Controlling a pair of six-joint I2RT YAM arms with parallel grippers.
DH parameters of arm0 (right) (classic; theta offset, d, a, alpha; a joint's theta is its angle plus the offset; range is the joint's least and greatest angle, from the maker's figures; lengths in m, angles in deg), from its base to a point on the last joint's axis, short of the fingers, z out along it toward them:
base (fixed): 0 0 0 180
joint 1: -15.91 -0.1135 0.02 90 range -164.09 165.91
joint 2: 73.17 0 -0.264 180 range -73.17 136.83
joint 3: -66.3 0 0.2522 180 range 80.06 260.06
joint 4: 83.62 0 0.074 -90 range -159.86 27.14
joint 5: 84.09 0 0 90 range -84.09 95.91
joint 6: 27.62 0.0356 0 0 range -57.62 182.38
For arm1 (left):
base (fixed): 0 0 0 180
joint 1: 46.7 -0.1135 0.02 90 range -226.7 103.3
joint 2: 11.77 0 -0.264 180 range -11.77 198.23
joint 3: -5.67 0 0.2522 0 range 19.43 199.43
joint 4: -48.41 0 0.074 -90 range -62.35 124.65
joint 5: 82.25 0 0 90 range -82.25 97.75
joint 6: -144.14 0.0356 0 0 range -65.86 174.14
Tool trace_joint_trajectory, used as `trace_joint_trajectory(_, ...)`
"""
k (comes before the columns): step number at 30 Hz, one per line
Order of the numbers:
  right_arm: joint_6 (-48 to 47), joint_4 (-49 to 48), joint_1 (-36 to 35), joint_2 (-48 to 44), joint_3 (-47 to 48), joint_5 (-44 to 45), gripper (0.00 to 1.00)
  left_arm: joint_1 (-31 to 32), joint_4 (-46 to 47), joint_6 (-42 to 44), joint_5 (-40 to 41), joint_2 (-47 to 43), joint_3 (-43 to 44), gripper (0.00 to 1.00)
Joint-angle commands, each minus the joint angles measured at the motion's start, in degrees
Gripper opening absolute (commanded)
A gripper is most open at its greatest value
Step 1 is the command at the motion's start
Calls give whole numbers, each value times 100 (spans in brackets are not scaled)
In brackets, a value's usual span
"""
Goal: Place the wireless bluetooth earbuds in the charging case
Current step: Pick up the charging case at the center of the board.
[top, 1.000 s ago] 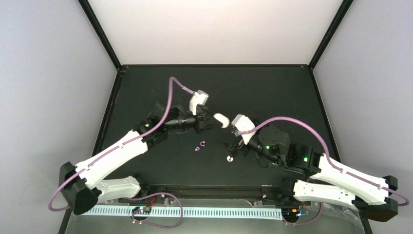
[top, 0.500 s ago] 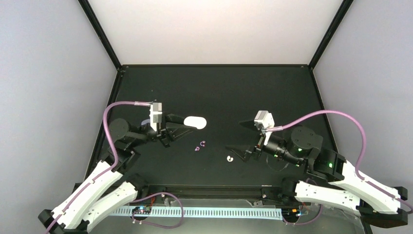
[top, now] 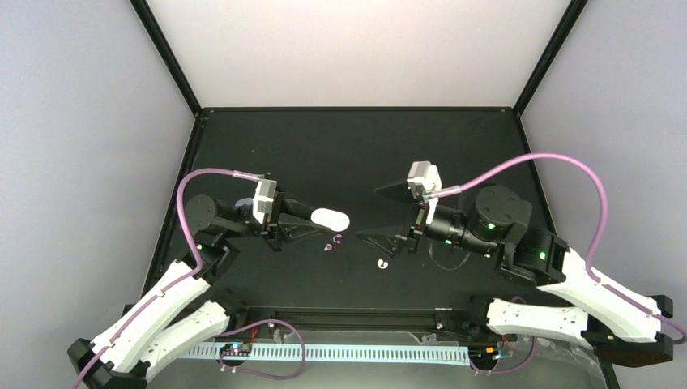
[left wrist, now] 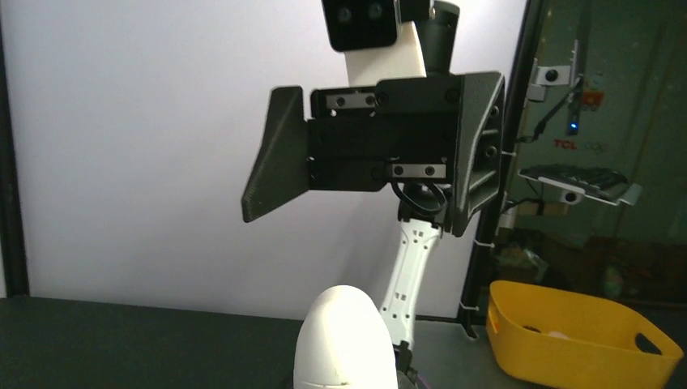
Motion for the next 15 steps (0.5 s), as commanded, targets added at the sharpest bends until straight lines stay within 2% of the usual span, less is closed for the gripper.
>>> trace_joint_trajectory(1,77,59,21,322,312,-646,95,70,367,-20,-492,129,100,2)
trace_joint_trajectory(5,317,-107,21,532,311,-1018,89,143,274,138,-607,196,214,1)
trace_joint_trajectory(9,332,-46,21,652,333,-1133,78,156,222,209,-724,227,288,2)
trace_joint_trajectory(15,340,71,21,744,317,-1312,69,190,208,208,-801,208,314,2)
